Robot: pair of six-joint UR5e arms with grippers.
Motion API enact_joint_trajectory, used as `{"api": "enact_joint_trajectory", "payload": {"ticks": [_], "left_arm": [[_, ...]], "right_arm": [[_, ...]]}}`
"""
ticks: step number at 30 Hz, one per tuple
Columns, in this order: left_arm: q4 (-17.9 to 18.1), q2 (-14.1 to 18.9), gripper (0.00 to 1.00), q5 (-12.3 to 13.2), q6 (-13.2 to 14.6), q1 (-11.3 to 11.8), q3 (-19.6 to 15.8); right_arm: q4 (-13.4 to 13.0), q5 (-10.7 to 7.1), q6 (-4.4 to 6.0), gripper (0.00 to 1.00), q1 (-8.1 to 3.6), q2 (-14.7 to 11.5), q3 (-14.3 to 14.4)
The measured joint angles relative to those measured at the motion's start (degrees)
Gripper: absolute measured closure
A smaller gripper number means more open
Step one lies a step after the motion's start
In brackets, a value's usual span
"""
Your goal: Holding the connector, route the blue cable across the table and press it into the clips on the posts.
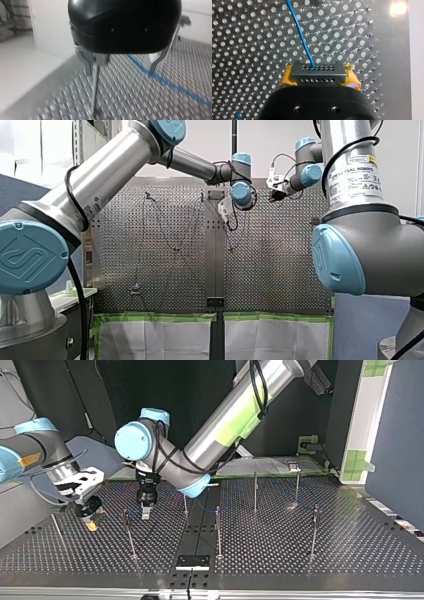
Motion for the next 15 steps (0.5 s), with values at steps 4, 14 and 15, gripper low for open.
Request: {"api": "enact_joint_trajectory", "payload": {"ticks": [4,14,15], "left_arm": [[1.8,2.3,0.0,2.3,0.1,-0.4,-2.3],[1.2,8.4,0.0,1.4,1.7,-0.6,-8.4],[1.2,8.9,0.0,0.9,1.9,-0.6,-8.9]], "right_arm": [[0.1,-0.02,-0.03,1.0,0.12,0.0,0.0],[0.2,-0.02,0.09,1.0,0.36,0.0,0.0],[0.2,-0.02,0.1,1.0,0.38,0.0,0.0]]}}
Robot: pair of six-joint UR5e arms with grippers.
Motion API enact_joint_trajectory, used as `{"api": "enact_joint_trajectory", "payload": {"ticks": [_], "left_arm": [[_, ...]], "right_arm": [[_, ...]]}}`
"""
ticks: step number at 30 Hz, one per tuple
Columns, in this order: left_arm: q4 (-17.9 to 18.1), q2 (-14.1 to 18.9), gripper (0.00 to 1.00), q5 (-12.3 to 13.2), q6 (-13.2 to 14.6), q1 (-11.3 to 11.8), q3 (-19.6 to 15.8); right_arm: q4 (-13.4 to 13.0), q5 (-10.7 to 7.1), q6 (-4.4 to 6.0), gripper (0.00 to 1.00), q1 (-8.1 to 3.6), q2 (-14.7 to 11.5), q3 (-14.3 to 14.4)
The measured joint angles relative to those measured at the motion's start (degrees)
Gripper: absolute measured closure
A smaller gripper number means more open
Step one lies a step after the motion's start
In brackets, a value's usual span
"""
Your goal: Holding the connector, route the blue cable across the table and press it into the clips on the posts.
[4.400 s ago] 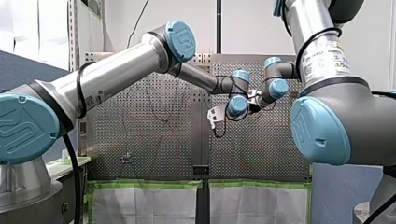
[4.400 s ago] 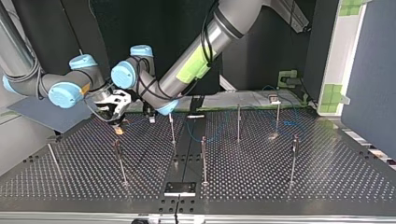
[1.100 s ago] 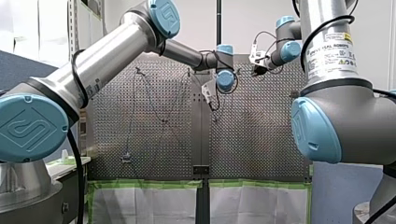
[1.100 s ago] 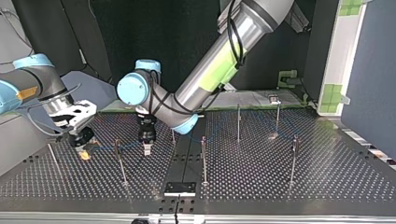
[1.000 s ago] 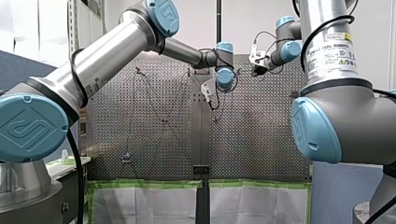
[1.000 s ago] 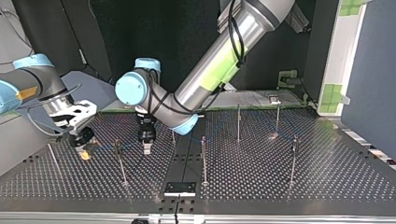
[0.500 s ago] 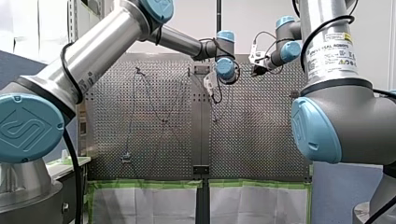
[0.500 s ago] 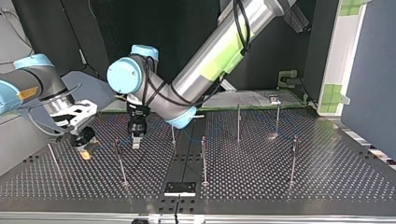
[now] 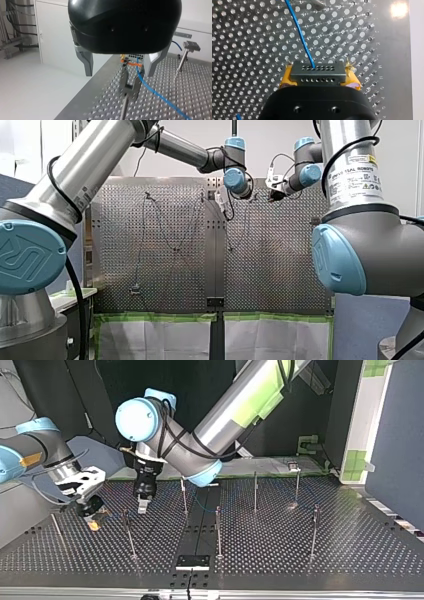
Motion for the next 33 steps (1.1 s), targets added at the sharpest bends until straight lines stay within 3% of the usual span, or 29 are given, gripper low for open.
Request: {"api": "enact_joint_trajectory", "payload": {"ticks": [7,17,27,33], "left_arm": [[0.3,3.9,0.0,-2.4,1.2,0.2,-3.9],[3.9,9.6,0.0,-6.3,2.3,-1.6,-9.6],[9.6,15.4,0.0,-11.8,-1.9,-6.8,-15.4],[13.3,19.1,0.0,-11.1,-4.5,-7.6,-19.1]], "right_arm": [[0.0,0.0,0.04,1.0,0.03,0.0,0.0],[-0.1,0.02,-0.03,1.0,0.05,0.0,0.0],[0.0,0.0,-0.17,1.0,0.28,0.0,0.0],[0.0,0.06,-0.27,1.0,0.5,0.1,0.0]]}}
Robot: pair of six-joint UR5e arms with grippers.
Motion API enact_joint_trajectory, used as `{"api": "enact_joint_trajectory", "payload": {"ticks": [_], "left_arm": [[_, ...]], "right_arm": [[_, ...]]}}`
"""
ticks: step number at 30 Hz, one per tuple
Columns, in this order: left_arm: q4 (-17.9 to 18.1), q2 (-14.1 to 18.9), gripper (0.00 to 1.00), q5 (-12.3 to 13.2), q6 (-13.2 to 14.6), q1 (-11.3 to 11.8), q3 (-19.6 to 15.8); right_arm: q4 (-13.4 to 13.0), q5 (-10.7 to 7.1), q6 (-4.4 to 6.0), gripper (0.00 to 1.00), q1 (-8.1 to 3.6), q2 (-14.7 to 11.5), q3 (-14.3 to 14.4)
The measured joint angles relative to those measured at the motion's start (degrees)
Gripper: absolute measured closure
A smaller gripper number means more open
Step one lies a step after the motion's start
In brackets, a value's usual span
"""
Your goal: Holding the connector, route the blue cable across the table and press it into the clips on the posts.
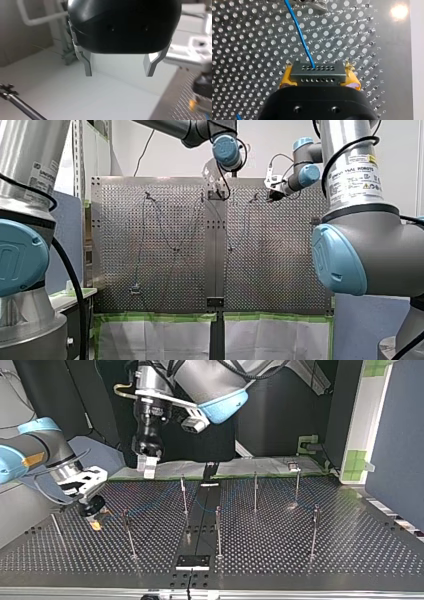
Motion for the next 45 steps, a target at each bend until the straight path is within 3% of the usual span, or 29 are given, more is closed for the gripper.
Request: {"api": "enact_joint_trajectory", "payload": {"ticks": [9,13,34,40,45], "left_arm": [[5.2,4.9,0.0,1.7,-2.9,-0.1,-5.1],[7.6,4.5,0.0,2.2,-3.7,0.2,-7.6],[19.7,-7.2,0.0,2.5,-8.1,-0.5,-19.7],[23.5,-11.0,0.0,4.9,-10.9,0.8,-23.5],[26.8,-14.2,0.0,7.4,-9.9,3.5,-26.8]], "right_arm": [[0.0,0.1,-0.04,1.0,0.13,0.0,0.0],[0.0,0.11,-0.04,1.0,0.15,0.1,0.0],[-0.1,0.2,-0.04,1.0,0.17,0.3,0.0],[0.0,0.2,-0.02,1.0,0.17,0.4,0.0],[0.0,0.19,0.03,1.0,0.17,0.4,0.0]]}}
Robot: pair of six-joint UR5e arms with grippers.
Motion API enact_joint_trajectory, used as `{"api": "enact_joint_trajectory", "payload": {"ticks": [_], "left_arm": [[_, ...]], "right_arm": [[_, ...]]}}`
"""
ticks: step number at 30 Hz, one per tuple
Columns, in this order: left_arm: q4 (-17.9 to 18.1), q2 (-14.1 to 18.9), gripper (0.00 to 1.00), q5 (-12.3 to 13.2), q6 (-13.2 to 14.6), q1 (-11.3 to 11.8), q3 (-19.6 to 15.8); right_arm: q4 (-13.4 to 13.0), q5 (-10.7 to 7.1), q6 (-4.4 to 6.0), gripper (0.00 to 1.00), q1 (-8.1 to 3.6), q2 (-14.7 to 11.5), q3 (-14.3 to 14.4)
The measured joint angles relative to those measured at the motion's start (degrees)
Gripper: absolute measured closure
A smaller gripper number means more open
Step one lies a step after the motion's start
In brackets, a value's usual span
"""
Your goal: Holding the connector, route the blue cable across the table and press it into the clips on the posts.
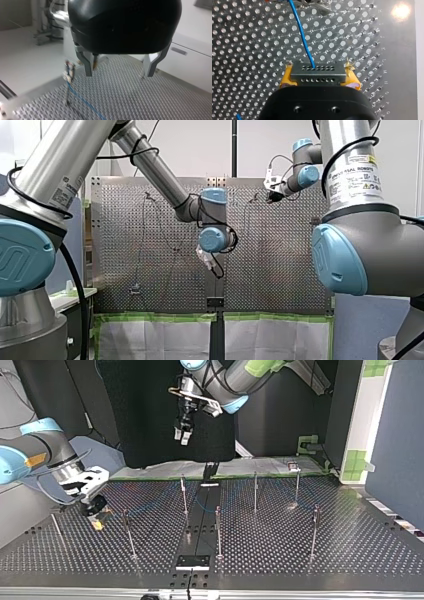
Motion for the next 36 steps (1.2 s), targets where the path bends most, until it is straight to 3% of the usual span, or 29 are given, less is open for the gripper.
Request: {"api": "enact_joint_trajectory", "payload": {"ticks": [8,18,24,36], "left_arm": [[4.7,-4.4,0.0,3.3,4.1,4.7,-4.7],[10.6,-4.8,0.0,-1.5,4.6,10.2,-10.6],[13.8,-4.5,0.0,-2.8,4.9,11.1,-14.3],[14.7,-4.4,0.0,-2.7,5.6,11.1,-21.3]], "right_arm": [[0.0,-0.02,0.04,1.0,-0.07,0.1,0.0],[0.0,0.01,-0.03,1.0,-0.25,0.2,0.0],[0.0,-0.03,0.03,1.0,-0.43,0.2,0.0],[0.1,0.09,-0.15,1.0,-0.47,0.2,0.0]]}}
